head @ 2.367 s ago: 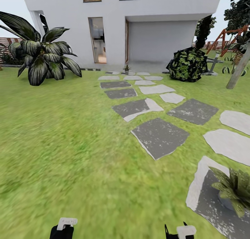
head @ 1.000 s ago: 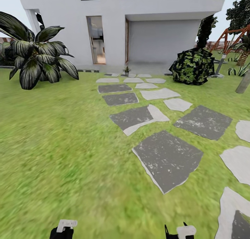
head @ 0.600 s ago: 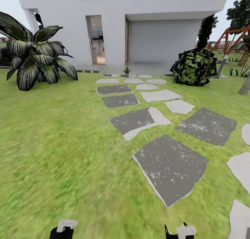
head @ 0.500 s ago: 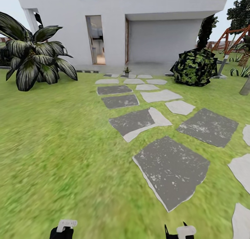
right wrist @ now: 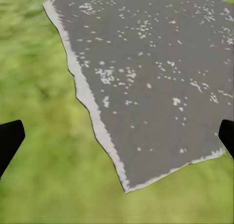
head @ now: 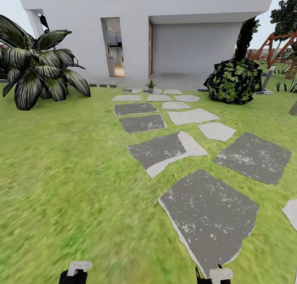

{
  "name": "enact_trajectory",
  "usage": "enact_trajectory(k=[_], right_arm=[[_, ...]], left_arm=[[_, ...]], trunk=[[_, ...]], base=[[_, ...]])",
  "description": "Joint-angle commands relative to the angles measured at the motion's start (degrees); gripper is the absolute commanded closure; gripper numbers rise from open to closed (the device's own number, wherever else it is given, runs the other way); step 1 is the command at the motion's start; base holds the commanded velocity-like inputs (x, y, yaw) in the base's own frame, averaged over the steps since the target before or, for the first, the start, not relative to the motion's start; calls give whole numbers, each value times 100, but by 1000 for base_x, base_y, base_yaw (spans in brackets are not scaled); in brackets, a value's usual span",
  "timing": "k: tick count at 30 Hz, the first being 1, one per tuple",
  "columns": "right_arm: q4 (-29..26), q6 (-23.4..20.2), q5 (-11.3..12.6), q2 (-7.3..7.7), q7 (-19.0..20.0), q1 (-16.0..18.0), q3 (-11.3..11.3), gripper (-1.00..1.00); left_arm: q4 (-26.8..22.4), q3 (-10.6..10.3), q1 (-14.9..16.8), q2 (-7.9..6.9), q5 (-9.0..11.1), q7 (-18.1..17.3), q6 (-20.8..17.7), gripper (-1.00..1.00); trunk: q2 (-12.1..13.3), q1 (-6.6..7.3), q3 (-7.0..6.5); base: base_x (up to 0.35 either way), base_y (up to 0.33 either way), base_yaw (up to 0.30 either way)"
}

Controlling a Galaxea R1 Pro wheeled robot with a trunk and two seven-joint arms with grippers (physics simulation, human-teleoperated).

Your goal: Pick up the pesticide atomizer in the garden and spray insectifuge to fully cover both potted plants in the garden.

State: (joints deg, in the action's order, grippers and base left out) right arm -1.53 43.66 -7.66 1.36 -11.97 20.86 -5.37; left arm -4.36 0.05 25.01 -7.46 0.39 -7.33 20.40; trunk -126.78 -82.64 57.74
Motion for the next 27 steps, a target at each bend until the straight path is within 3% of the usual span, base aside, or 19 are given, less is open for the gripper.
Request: enact_trajectory(k=[1,27], right_arm=[[4,2,-34,-1,-60,1,-43,-100],[4,2,-34,3,-60,-1,-43,-100]], left_arm=[[5,4,3,-1,5,-23,17,100],[5,4,3,-1,5,-23,17,100]], trunk=[[-2,-3,5],[-2,-3,5]], base=[[340,0,0],[341,0,0]])
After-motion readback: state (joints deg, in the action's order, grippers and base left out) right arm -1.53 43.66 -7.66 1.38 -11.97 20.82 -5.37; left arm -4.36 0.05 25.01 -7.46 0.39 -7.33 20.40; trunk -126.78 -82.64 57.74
